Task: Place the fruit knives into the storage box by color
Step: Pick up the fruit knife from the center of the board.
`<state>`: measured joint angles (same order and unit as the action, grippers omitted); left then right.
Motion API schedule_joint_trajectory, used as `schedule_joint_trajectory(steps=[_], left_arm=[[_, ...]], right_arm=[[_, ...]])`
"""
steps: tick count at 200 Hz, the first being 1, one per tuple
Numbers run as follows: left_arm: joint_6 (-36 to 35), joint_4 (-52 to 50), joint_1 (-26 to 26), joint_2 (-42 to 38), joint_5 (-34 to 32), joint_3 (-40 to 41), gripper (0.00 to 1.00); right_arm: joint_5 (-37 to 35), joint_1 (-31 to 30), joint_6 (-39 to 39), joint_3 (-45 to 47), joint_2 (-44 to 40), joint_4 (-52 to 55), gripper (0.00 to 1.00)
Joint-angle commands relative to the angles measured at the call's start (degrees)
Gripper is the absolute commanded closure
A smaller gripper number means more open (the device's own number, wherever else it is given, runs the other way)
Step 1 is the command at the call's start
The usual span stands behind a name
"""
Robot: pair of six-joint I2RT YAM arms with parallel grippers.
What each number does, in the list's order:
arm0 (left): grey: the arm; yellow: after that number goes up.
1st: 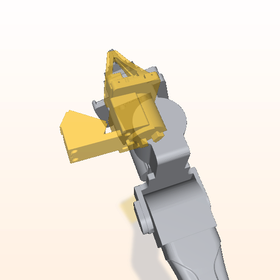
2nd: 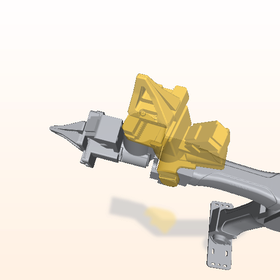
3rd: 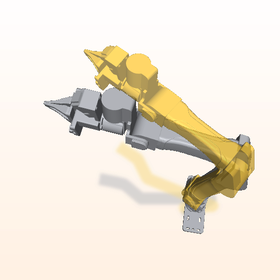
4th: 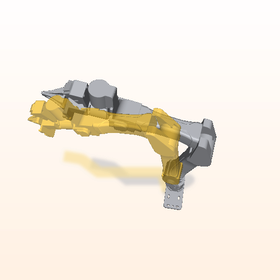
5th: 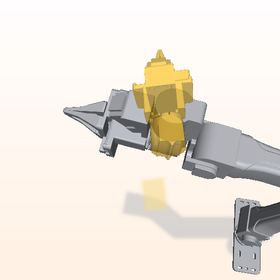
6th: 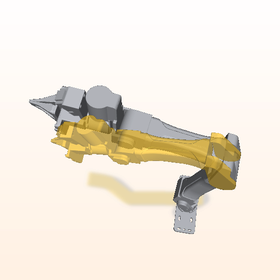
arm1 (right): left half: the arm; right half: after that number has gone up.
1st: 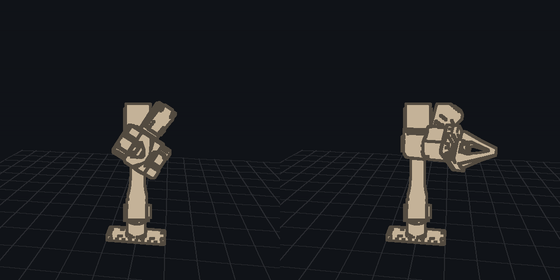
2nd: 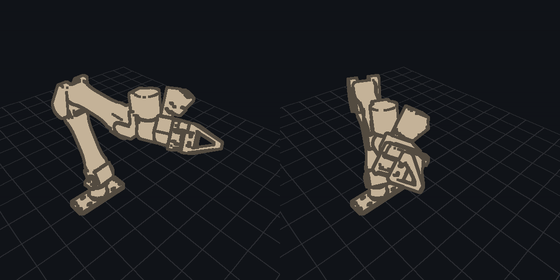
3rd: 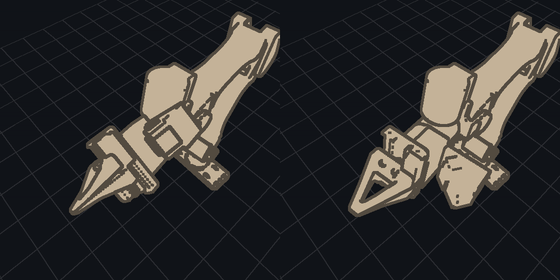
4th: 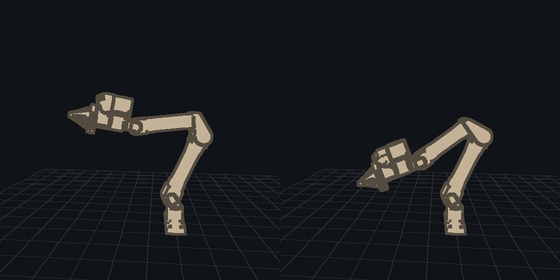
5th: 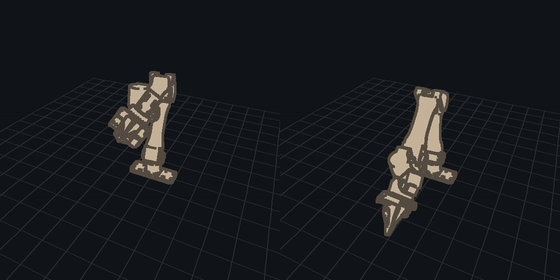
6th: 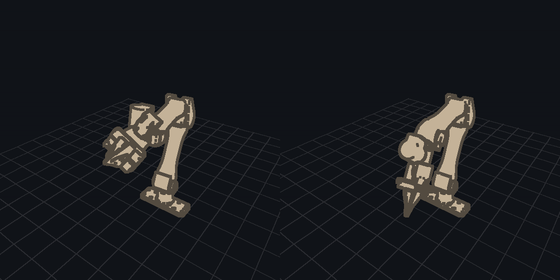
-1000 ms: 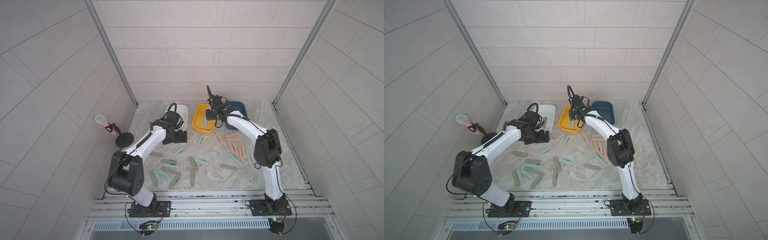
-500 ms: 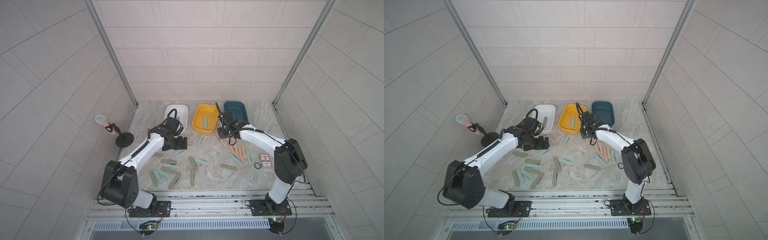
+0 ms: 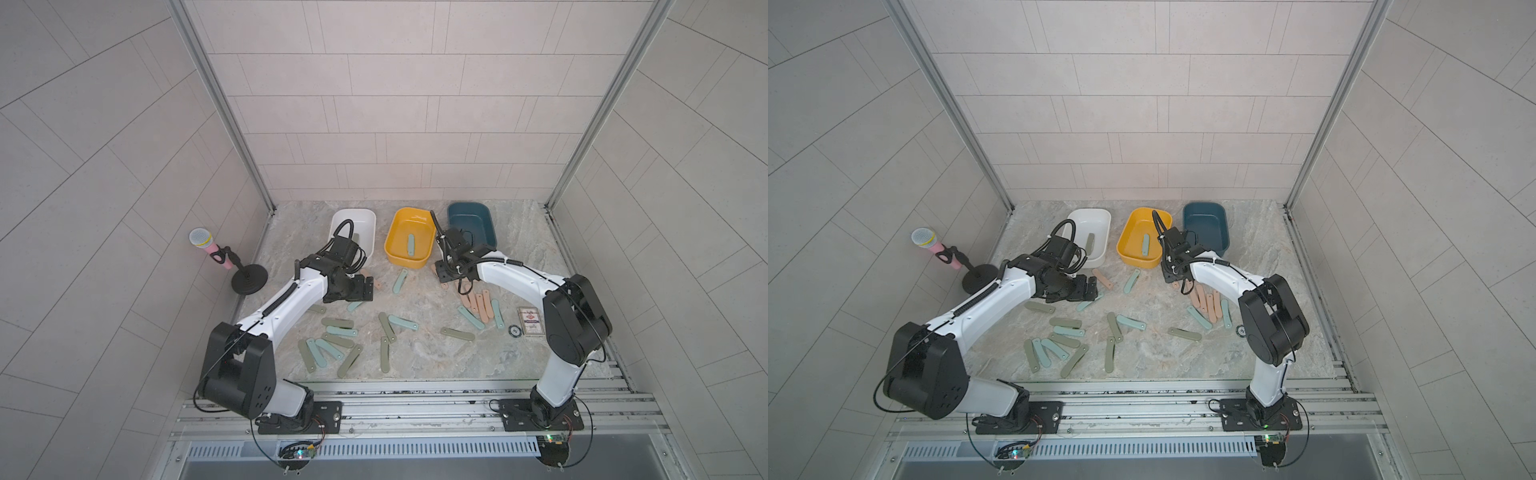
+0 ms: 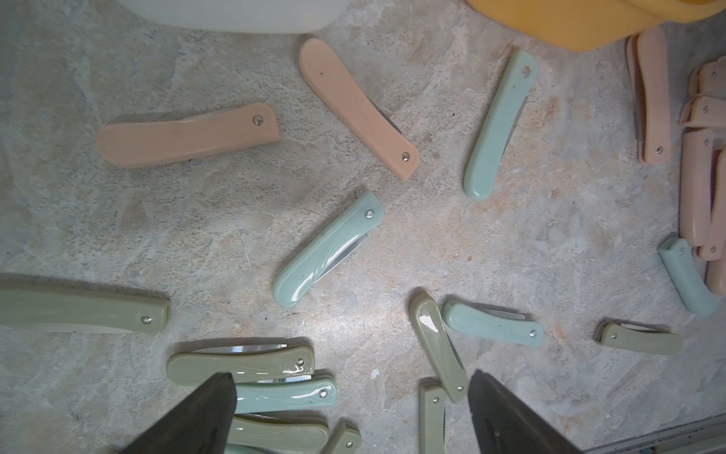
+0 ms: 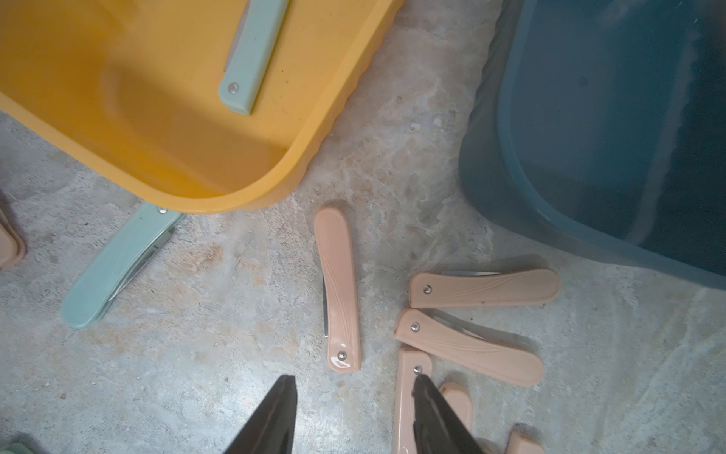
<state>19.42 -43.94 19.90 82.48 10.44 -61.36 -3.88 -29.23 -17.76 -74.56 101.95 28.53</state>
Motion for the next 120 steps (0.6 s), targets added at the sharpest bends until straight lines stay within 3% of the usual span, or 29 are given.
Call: schedule_joint_trajectory(steps=[1,49,120], left_arm=[[-1.05,-1.15,0.17,-0.87,-1.82,-1.3,0.0],[0.04,0.56,0.05,0.64,1.4,-1.83,0.0],[-0.5,0.04,-0.59,2.43,2.39,-3.98,0.0]], right_arm=[[-0.83,0.05,1.39,-0.45,-0.35,1.39,0.48],[-1.75,0.47,3.78,-1.5,1.36,0.94,0.46],[2.83,1.1,3.96,-7.1,8.35,0.42,0.42]])
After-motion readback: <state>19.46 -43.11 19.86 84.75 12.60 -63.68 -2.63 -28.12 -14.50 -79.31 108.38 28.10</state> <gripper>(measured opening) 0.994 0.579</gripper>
